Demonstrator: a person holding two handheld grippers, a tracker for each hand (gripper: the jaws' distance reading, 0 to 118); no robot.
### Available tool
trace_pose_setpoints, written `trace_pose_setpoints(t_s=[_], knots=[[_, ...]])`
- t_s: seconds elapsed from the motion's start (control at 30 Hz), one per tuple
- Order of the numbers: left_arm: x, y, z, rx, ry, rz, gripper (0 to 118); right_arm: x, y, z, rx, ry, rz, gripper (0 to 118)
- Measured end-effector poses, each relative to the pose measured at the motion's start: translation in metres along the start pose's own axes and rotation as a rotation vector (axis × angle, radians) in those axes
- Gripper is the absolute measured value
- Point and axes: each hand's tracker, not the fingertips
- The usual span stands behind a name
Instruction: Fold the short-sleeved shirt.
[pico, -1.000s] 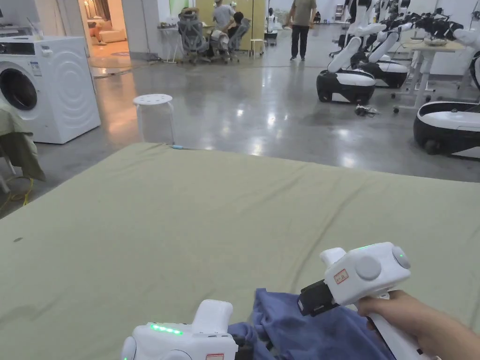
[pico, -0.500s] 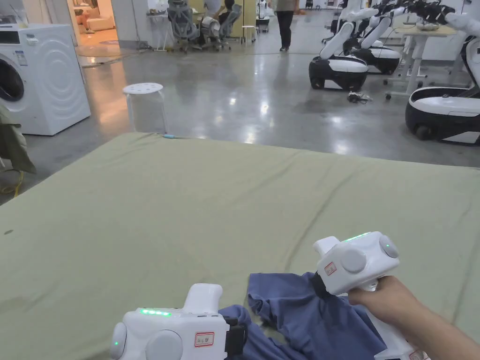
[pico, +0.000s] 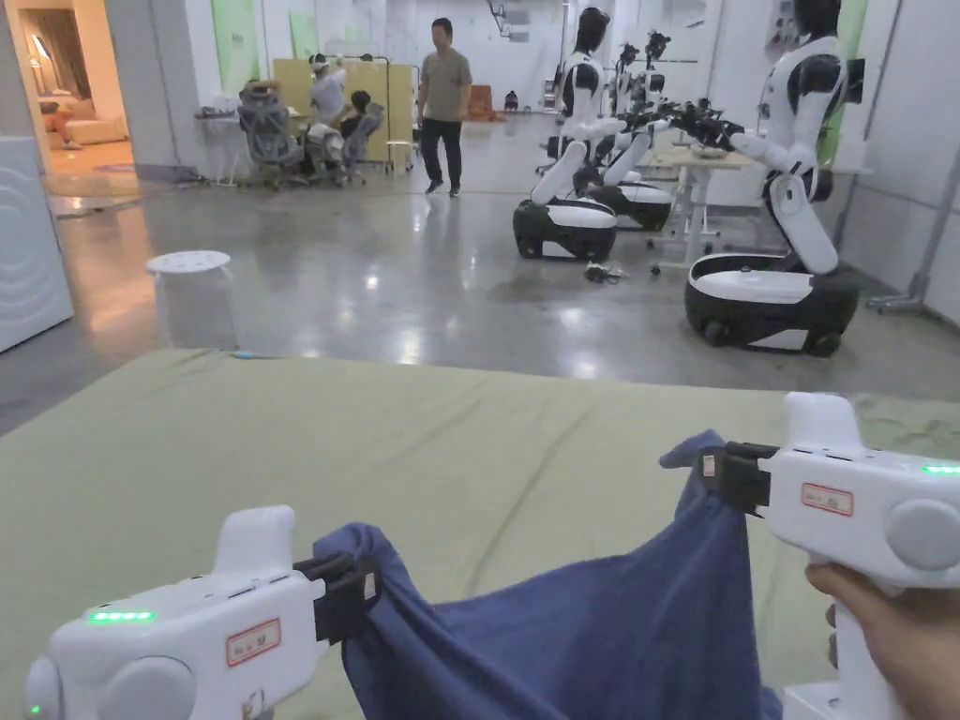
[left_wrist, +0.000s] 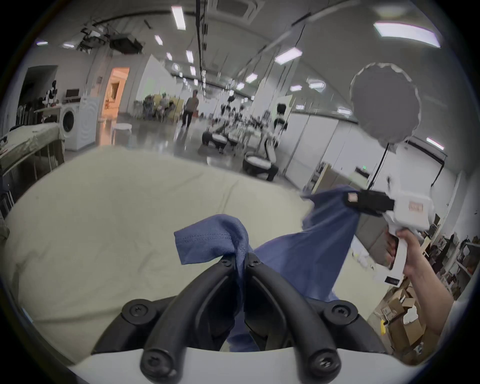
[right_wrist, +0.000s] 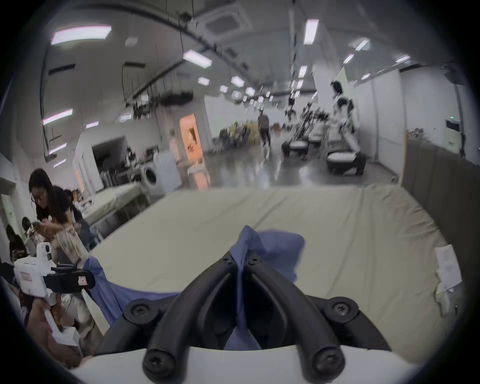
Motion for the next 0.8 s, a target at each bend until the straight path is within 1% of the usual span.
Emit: trace_pose_setpoints(t_s=[0.17,0.27,0.33,0.4,0.53,0.63,0.7,0.73,0.8], knots=[[0.03,0.05,0.065,0.179,0.008,-0.114,2,0.005,0.04,0.113,0.203,0.025,-0.033,4],[0.047,0.081,0.105,0.274,-0.019,-0.139,2,-0.006,0.06,0.175,0.329,0.021,-0.032,4],[0.057,0.098,0.133,0.345,-0.03,-0.159,2,-0.013,0.072,0.213,0.428,0.044,-0.069,4],[0.067,0.115,0.164,0.427,-0.021,-0.198,2,-0.021,0.082,0.252,0.518,0.052,-0.079,4],[0.084,0.136,0.226,0.551,-0.053,-0.248,2,-0.04,0.096,0.313,0.663,0.072,-0.093,4],[0.094,0.137,0.266,0.624,-0.032,-0.295,2,-0.047,0.099,0.349,0.766,0.072,-0.096,4],[0.09,0.137,0.284,0.643,-0.029,-0.283,2,-0.05,0.1,0.373,0.821,0.081,-0.123,4],[0.089,0.137,0.293,0.648,-0.028,-0.283,2,-0.044,0.099,0.381,0.845,0.09,-0.143,4],[0.082,0.134,0.306,0.654,-0.064,-0.271,2,-0.042,0.099,0.399,0.876,0.112,-0.17,4]])
